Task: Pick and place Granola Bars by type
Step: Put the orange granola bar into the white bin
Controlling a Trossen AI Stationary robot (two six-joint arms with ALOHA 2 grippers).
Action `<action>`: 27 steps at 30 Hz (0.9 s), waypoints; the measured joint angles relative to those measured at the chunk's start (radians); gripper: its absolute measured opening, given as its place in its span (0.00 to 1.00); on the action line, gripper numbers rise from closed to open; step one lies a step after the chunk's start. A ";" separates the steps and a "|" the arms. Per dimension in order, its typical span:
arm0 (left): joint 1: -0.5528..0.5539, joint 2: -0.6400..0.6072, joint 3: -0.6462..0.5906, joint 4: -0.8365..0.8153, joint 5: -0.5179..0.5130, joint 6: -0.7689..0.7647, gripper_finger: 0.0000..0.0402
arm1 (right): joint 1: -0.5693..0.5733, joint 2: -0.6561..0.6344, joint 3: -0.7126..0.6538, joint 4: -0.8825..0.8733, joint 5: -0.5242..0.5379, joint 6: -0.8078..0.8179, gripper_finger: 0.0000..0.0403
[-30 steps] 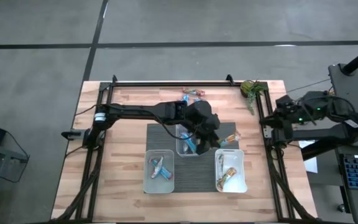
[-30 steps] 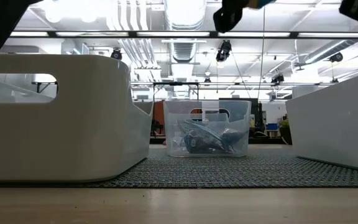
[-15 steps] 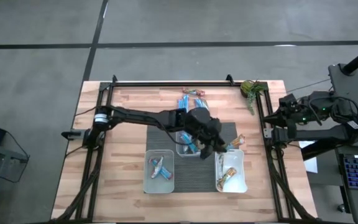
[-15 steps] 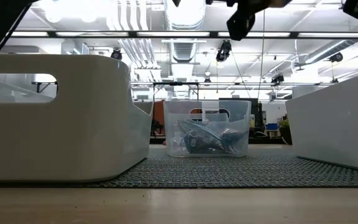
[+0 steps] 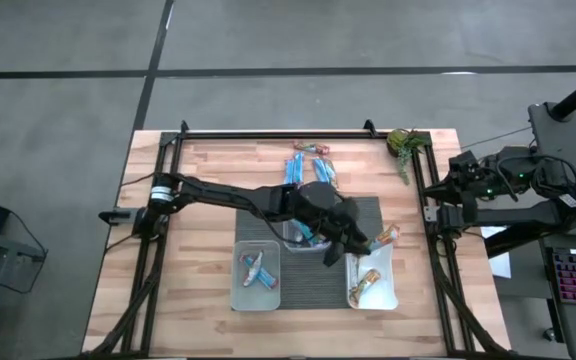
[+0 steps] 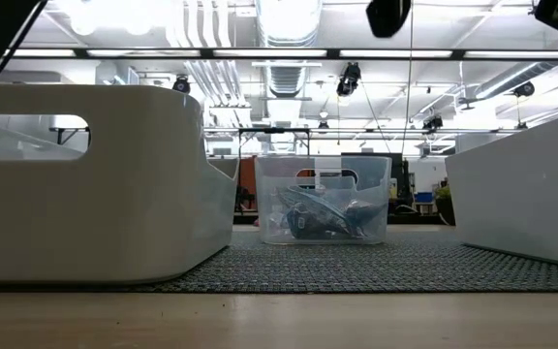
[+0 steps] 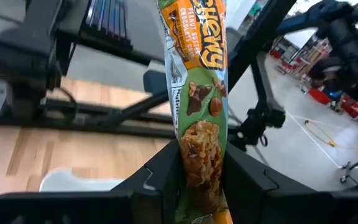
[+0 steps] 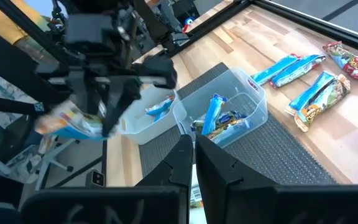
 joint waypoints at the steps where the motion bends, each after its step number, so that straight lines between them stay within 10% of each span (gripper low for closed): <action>1: 0.000 0.000 0.010 -0.006 -0.010 0.004 0.22 | 0.000 0.000 0.000 0.000 0.000 0.000 0.03; 15: 0.008 0.028 0.064 -0.088 -0.052 0.024 0.19 | 0.000 0.000 0.000 0.000 0.000 0.003 0.03; 27: -0.002 0.233 0.449 -0.332 -0.020 0.110 0.19 | 0.001 0.000 0.000 0.001 -0.001 0.004 0.03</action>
